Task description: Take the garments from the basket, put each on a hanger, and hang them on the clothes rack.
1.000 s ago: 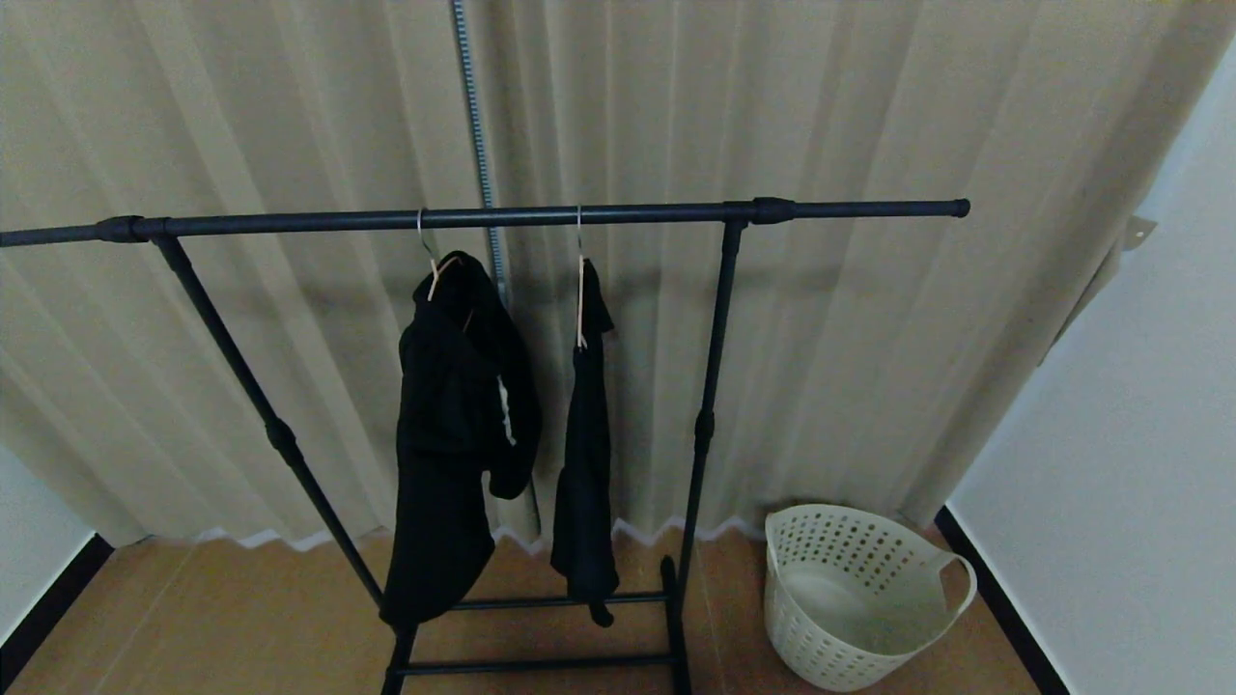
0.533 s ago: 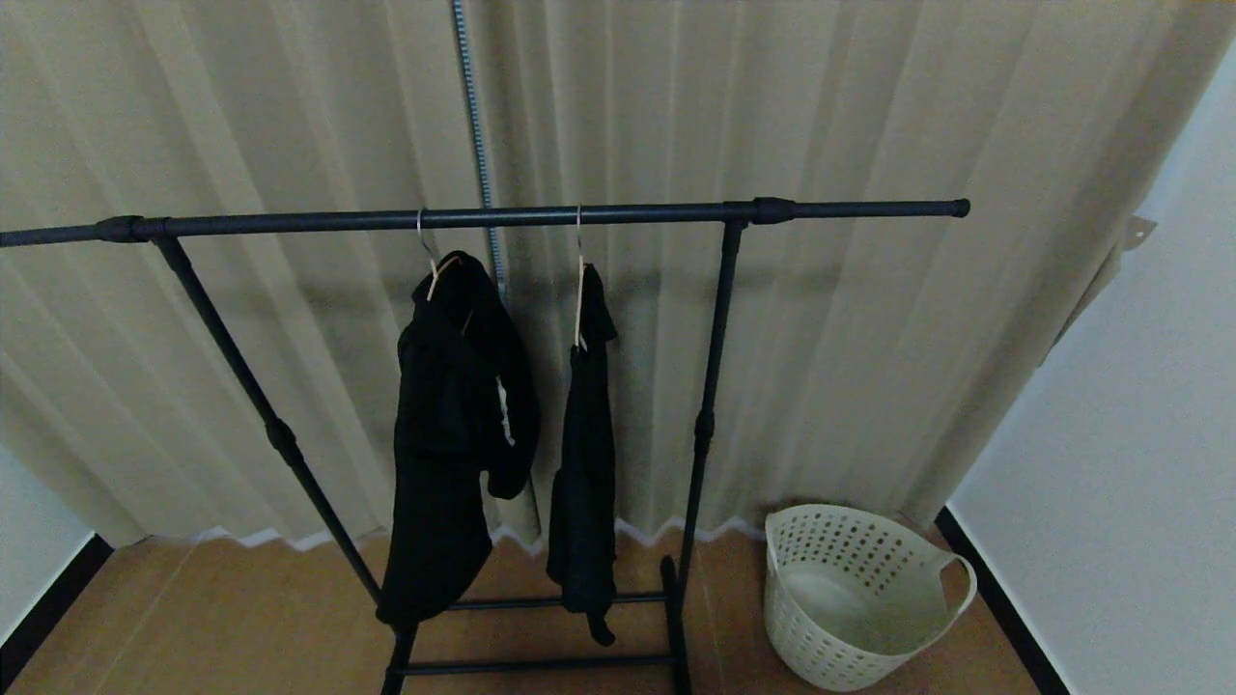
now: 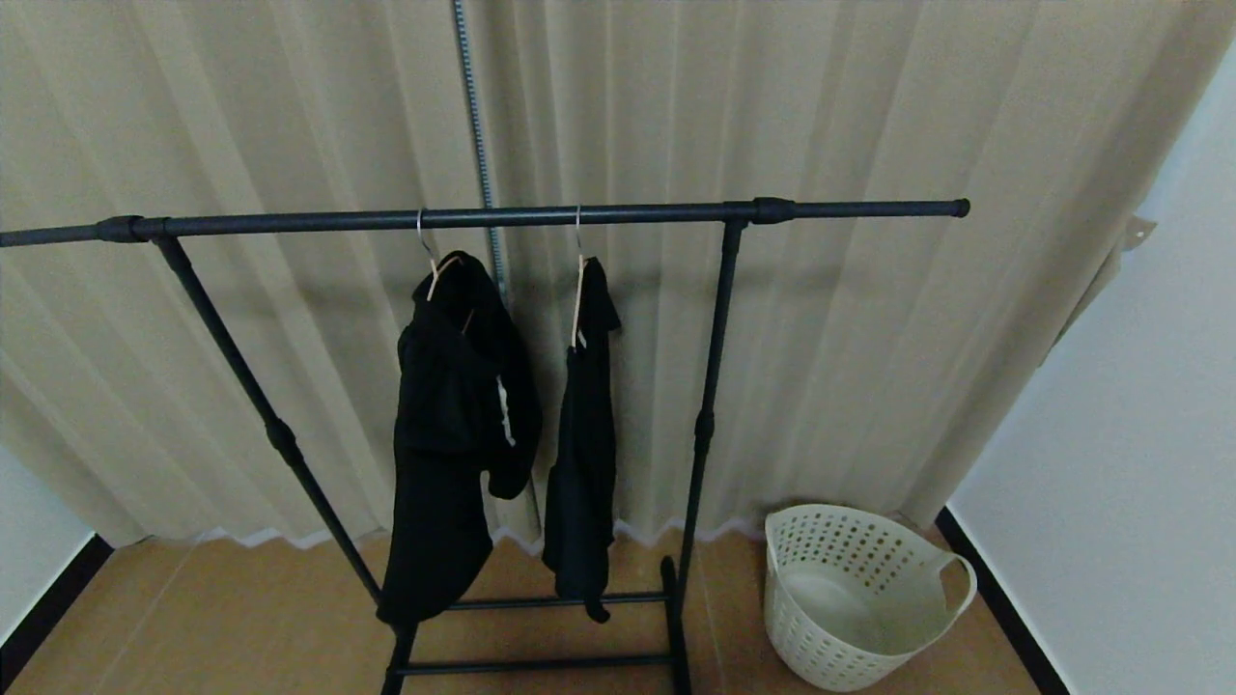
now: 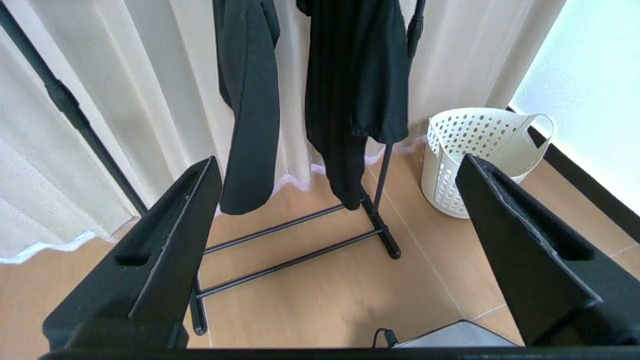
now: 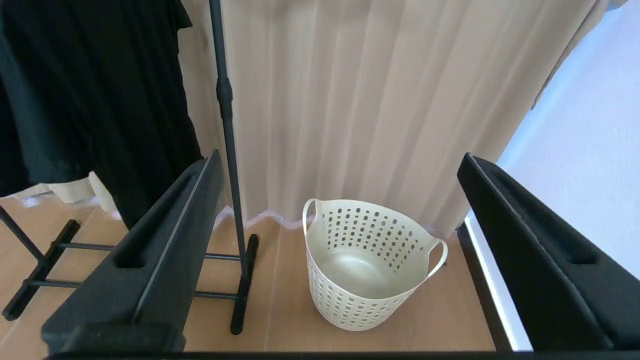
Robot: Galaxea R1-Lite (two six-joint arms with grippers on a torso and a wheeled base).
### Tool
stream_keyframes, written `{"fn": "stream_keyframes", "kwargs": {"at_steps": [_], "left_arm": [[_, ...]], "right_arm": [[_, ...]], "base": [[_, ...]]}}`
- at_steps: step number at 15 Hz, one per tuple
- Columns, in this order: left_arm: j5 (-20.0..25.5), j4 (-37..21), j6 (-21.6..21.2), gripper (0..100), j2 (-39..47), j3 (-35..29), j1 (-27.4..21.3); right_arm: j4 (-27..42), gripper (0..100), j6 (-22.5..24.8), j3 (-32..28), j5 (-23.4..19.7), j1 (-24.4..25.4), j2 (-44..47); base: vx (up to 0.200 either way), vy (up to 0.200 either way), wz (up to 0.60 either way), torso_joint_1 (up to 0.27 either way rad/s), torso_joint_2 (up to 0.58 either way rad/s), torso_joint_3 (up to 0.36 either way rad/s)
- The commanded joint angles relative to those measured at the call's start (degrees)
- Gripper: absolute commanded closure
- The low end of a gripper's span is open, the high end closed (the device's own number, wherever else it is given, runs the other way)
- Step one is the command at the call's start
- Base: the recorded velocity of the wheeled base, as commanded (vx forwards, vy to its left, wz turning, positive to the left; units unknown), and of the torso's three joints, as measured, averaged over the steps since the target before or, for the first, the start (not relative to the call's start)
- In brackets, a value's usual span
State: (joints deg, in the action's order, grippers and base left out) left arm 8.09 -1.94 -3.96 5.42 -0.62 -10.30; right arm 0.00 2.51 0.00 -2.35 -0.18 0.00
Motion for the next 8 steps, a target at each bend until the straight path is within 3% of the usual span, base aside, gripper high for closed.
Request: {"fn": "stream_keyframes", "kwargs": {"at_steps": [1, 8], "left_arm": [[0.0, 0.0, 0.0, 0, 0.1, 0.0, 0.0], [0.0, 0.0, 0.0, 0, 0.1, 0.0, 0.0]], "right_arm": [[0.0, 0, 0.0, 0.0, 0.0, 0.0, 0.1], [0.0, 0, -0.1, 0.0, 0.0, 0.0, 0.1]], "base": [[0.0, 0.0, 0.0, 0.0, 0.0, 0.0], [0.0, 0.0, 0.0, 0.0, 0.0, 0.0]]}}
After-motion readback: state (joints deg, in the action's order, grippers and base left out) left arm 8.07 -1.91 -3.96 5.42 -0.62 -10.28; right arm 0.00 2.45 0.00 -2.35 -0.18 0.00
